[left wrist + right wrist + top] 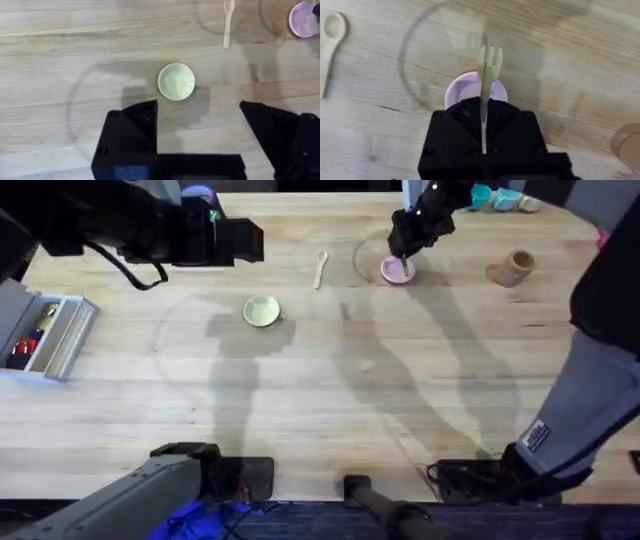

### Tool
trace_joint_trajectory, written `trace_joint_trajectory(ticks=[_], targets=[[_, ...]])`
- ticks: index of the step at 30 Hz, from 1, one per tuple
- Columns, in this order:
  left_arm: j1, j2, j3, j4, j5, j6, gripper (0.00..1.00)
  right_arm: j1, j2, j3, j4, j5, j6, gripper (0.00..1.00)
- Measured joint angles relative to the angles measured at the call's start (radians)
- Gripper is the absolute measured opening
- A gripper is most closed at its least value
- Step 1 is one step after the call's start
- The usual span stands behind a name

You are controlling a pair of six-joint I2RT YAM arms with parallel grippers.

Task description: Pick up a utensil and set it on the pink plate, then put the other utensil in the container.

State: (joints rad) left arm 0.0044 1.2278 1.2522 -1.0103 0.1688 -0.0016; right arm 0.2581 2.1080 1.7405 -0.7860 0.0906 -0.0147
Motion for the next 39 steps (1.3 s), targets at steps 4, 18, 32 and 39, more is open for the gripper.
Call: trace_joint_trajectory(ticks=[4,18,32,39], targets=[[0.0,0.0,0.0,0.0,0.0,0.0,0.993,0.0,0.018,0.0,0.0,0.0,0.0,0.033],[0.0,0.0,0.0,0.0,0.0,0.0,0.994,0.004,0.019,0.0,-0.002,0.0,0.007,0.034],[0.0,0.0,0.0,0.0,0.0,0.0,0.994,0.004,0.019,0.0,-0.022,0.0,0.007,0.034],[0.0,0.0,0.0,0.0,0.0,0.0,0.993,0.004,0.019,0.0,-0.022,0.0,0.007,0.035]])
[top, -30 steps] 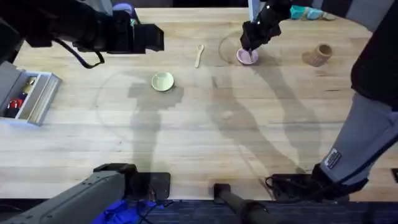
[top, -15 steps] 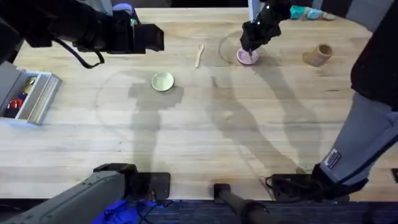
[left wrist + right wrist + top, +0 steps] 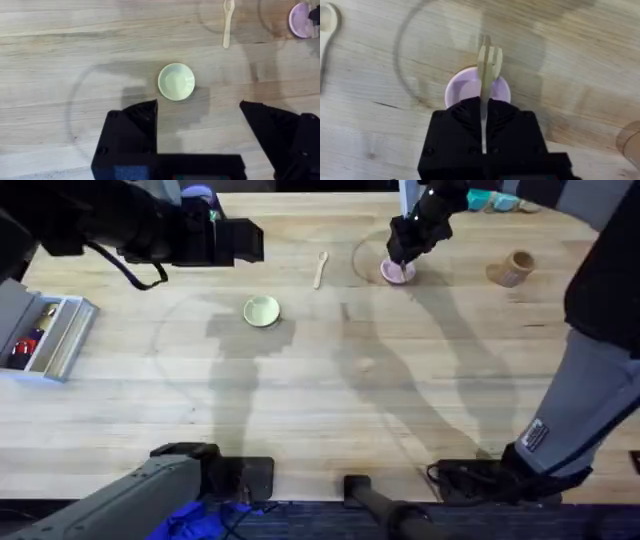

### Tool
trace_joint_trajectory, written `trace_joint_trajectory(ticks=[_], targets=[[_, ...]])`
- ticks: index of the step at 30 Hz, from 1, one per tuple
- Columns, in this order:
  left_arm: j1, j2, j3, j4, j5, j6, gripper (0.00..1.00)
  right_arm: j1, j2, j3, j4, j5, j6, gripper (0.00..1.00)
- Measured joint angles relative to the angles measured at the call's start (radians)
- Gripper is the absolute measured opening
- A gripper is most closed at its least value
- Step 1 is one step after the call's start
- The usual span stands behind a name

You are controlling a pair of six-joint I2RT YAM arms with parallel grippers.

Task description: Pick up a utensil and set it on the pink plate, then put the other utensil in the container.

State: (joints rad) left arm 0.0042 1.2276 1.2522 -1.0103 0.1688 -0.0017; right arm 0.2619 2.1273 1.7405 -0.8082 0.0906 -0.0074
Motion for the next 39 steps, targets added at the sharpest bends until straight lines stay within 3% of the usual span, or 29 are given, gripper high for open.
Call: trace_joint_trajectory(ticks=[20,35,37,39], targets=[[0.0,0.0,0.0,0.0,0.0,0.0,0.994,0.0,0.0,0.0,0.0,0.0,0.0,0.164],[0.0,0.0,0.0,0.0,0.0,0.0,0.994,0.0,0.0,0.022,-0.023,0.003,-0.001,0.178],[0.0,0.0,0.0,0.0,0.0,0.0,0.994,0.0,0.0,0.043,-0.026,0.008,-0.001,0.222],[0.0,0.0,0.0,0.0,0.0,0.0,0.994,0.0,0.0,0.063,-0.029,0.025,-0.003,0.4]])
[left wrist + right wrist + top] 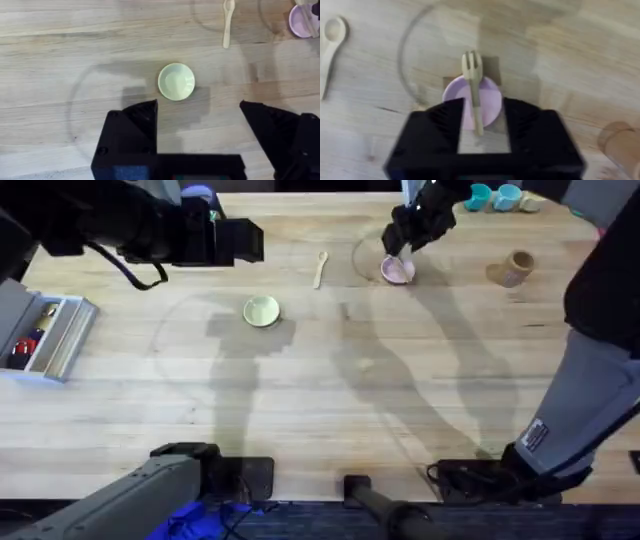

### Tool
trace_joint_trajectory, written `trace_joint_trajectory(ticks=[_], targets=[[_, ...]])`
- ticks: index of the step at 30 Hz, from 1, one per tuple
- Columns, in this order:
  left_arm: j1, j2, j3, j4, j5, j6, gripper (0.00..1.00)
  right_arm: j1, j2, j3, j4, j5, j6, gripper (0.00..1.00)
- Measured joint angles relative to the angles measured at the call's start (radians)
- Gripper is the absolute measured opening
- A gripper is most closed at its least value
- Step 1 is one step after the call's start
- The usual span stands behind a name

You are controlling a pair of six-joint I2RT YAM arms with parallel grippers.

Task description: Pick up a utensil and set it on the pink plate, then put the other utensil in the container.

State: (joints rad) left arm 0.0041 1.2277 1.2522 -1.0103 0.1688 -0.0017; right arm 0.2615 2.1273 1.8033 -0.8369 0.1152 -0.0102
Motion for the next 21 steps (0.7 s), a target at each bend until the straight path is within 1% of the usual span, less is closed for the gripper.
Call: trace_joint_trajectory(ticks=[2,4,5,6,8,15,21], targets=[[0.0,0.0,0.0,0.0,0.0,0.0,0.994,0.0,0.0,0.016,-0.005,0.021,-0.001,0.556],[0.0,0.0,0.0,0.0,0.0,0.0,0.994,0.0,0.0,0.03,-0.015,0.045,-0.003,0.732],[0.0,0.0,0.0,0.0,0.0,0.0,0.994,0.0,0.0,0.036,-0.022,0.058,-0.003,0.859],[0.0,0.0,0.0,0.0,0.0,0.0,0.994,0.0,0.0,0.042,-0.029,0.07,-0.009,0.965],[0.0,0.0,0.0,0.0,0.0,0.0,0.993,0.0,0.0,0.051,-0.044,0.084,-0.009,0.994],[0.0,0.0,0.0,0.0,0.0,0.0,0.993,0.0,-0.022,0.065,-0.098,0.106,-0.009,0.997],[0.0,0.0,0.0,0.0,0.0,0.0,0.993,0.0,-0.095,0.065,-0.122,0.105,-0.009,0.996]])
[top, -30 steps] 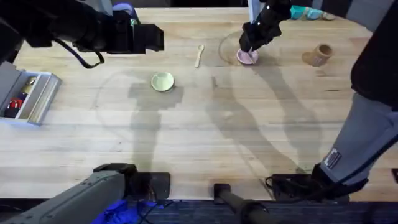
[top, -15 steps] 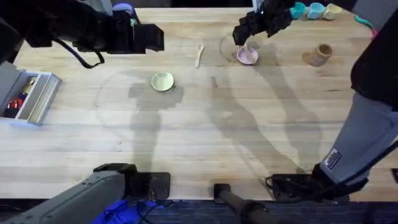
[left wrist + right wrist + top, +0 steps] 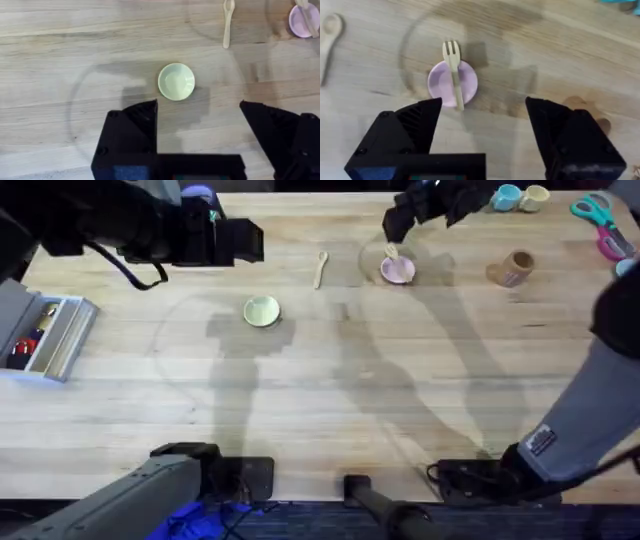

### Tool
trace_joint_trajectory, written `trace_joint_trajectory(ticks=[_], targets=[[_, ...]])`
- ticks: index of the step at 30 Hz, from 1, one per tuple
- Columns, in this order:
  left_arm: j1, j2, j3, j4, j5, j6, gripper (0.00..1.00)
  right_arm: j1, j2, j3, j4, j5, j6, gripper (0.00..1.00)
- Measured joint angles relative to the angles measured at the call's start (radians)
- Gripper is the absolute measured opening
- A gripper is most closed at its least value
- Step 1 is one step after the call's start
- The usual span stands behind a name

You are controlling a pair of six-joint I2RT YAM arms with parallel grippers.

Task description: Pick up a utensil and set it on the pink plate, then put the other utensil in the container.

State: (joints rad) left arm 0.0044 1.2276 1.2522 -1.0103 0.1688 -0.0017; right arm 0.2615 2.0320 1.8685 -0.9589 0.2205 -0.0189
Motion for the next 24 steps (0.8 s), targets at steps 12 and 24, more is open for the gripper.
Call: trace_joint_trajectory(ticks=[12,24], targets=[[0.0,0.0,0.0,0.0,0.0,0.0,0.994,-0.123,-0.229,0.006,-0.095,-0.184,-0.005,0.997],[0.0,0.0,0.0,0.024,0.0,0.0,0.994,-0.32,-0.371,0.009,-0.23,-0.23,-0.02,0.998]])
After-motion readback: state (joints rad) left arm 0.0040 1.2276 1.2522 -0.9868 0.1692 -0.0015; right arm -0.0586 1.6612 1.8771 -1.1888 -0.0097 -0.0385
